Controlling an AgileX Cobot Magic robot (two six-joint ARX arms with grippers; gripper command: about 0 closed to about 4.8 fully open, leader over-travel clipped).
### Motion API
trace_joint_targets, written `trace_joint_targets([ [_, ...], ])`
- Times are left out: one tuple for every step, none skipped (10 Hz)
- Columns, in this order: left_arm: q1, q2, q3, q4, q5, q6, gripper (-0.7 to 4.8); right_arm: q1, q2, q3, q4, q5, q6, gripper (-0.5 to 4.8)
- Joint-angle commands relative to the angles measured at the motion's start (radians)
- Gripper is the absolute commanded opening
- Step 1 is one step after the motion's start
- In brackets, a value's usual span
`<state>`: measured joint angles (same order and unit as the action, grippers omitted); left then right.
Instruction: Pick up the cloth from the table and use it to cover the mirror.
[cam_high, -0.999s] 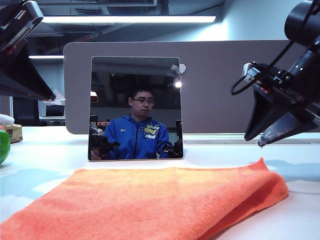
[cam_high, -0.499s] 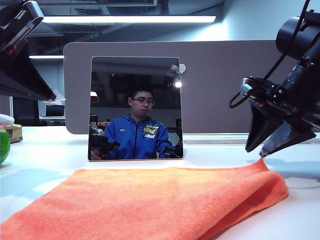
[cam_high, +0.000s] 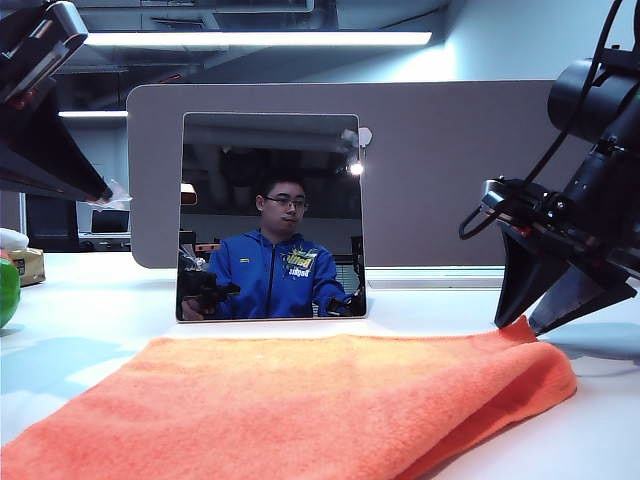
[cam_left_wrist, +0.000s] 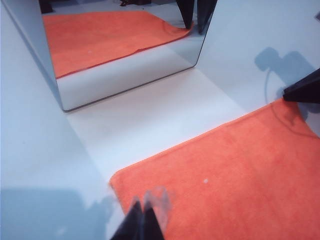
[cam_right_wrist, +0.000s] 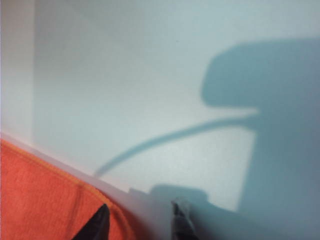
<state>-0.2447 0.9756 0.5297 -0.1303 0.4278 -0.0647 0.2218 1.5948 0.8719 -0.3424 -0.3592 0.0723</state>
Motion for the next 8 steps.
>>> trace_joint_targets([
  [-0.002,-0.001,0.005,0.011,0.007,0.004,-0.06,0.000,0.002,0.003,0.014,0.001,0.003,1.59],
  [-0.002,-0.001,0.004,0.011,0.007,0.004,-0.06,0.000,0.002,0.003,0.027,0.000,0.003,1.58],
  [-0.002,-0.001,0.005,0.011,0.007,0.004,-0.06,0.000,0.002,0.003,0.030,-0.003,0.003,1.58],
  [-0.002,-0.001,0.005,0.011,0.007,0.004,-0.06,0.000,0.002,0.003,0.029,-0.013,0.003,1.58],
  [-0.002,-0.001,0.004,0.011,0.007,0.003,-0.06,0.000,0.002,0.003,0.029,-0.029,0.004,1.58],
  [-0.002,-0.001,0.004,0.008,0.007,0.003,-0.06,0.000,0.002,0.003,0.026,-0.039,0.007,1.58],
  [-0.002,-0.001,0.004,-0.003,0.007,0.004,-0.06,0.000,0.003,0.003,0.021,-0.047,0.007,1.58],
  [-0.002,-0.001,0.004,-0.014,0.007,0.004,-0.06,0.000,0.005,0.003,0.008,-0.056,0.007,1.58],
])
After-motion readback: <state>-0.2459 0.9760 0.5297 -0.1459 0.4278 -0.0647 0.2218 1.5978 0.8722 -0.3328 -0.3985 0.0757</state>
